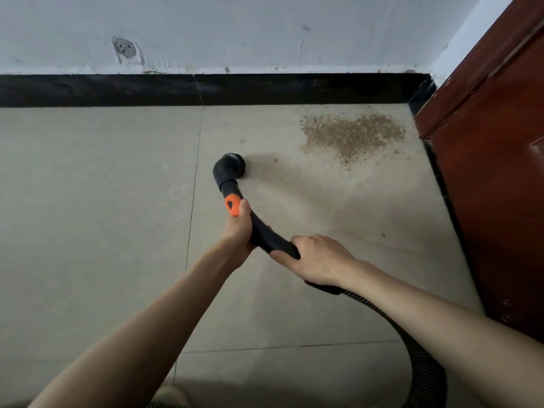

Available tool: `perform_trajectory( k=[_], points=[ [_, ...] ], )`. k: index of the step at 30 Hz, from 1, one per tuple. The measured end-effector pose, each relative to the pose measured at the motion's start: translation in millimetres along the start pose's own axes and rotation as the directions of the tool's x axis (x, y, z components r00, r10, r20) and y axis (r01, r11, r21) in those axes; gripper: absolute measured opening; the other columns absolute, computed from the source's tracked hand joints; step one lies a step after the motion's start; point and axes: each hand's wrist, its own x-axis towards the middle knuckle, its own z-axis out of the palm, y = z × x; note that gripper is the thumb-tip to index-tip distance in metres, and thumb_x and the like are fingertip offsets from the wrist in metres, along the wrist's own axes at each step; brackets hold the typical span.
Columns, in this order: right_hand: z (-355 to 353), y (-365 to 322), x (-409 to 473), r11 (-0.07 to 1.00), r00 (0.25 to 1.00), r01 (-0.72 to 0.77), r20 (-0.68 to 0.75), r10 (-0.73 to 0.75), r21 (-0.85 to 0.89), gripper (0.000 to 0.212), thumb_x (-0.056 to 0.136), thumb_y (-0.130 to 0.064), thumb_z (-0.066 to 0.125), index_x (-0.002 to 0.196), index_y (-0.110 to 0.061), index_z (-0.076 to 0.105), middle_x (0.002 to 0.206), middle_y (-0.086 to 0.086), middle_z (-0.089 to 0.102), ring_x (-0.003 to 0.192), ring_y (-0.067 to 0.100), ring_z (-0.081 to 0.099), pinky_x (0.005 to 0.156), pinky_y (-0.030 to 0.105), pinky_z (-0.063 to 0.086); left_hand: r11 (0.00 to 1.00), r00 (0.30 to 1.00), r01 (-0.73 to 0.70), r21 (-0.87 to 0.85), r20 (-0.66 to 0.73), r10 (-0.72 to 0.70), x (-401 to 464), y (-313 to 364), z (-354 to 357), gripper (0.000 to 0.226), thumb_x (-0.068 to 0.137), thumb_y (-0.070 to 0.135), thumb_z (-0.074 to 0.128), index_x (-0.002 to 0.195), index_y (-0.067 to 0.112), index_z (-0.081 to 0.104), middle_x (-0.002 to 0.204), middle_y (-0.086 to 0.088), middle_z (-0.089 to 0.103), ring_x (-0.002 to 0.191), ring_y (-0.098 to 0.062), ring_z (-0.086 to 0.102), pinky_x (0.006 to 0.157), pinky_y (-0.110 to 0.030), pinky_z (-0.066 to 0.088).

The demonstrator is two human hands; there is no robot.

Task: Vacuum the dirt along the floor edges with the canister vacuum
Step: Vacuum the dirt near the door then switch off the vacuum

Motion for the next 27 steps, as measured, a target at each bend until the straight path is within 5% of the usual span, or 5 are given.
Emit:
perform_trajectory(
  k=[10, 15, 21, 27],
  points=[
    [-6.1, 6.5, -5.0, 0.994, 0.990, -0.107, -0.091, 0.107, 0.002, 0.054, 0.095, -0.067, 0.032, 0.071, -0.019, 0.043, 0.070, -0.001, 0.052, 0.069, 0.023, 0.053, 0.056, 0.034, 0.035, 0.995, 0.986, 0.026, 0.097, 0.160, -0.041, 1.8, 14.9, 27.4, 0.028, 0.102, 0.035, 0.035, 0.117, 0.012, 0.030, 0.086, -0.010, 0.052, 0.075, -0.022, 0.059, 0.059, -0.031, 0.047],
    [-13.5, 28.0, -15.3, 0.980, 0.986, -0.134, -0.077, 0.146, 0.148, 0.057, 0.093, -0.068, 0.037, 0.071, -0.018, 0.052, 0.061, -0.003, 0.065, 0.067, 0.017, 0.064, 0.068, 0.034, 0.052, 0.994, 0.985, 0.046, 0.103, 0.163, -0.063, -0.1, 13.0, 52.8, 0.030, 0.100, 0.035, 0.039, 0.112, 0.008, 0.035, 0.093, -0.011, 0.052, 0.092, -0.029, 0.058, 0.078, -0.040, 0.050],
    [-14.9, 19.7, -18.4, 0.946, 0.997, -0.060, -0.025, 0.072, 0.320, 0.057, 0.091, -0.066, 0.043, 0.067, -0.016, 0.057, 0.054, -0.008, 0.068, 0.050, 0.000, 0.062, 0.050, 0.012, 0.043, 0.995, 0.999, -0.036, 0.093, 0.023, 0.034, -4.3, 6.5, 31.2, 0.027, 0.096, 0.038, 0.044, 0.103, 0.012, 0.044, 0.082, -0.004, 0.048, 0.073, -0.018, 0.053, 0.055, -0.030, 0.046],
    [-4.4, -9.4, -18.0, 0.963, 0.999, 0.007, 0.038, -0.018, 0.269, 0.067, 0.092, -0.066, 0.043, 0.087, -0.004, 0.065, 0.073, 0.004, 0.073, 0.073, 0.019, 0.070, 0.072, 0.030, 0.054, 0.999, 0.999, -0.040, 0.036, -0.033, 0.041, -17.2, -3.1, -8.9, 0.028, 0.098, 0.038, 0.042, 0.108, 0.011, 0.042, 0.088, -0.006, 0.048, 0.080, -0.020, 0.054, 0.061, -0.032, 0.049]
  ],
)
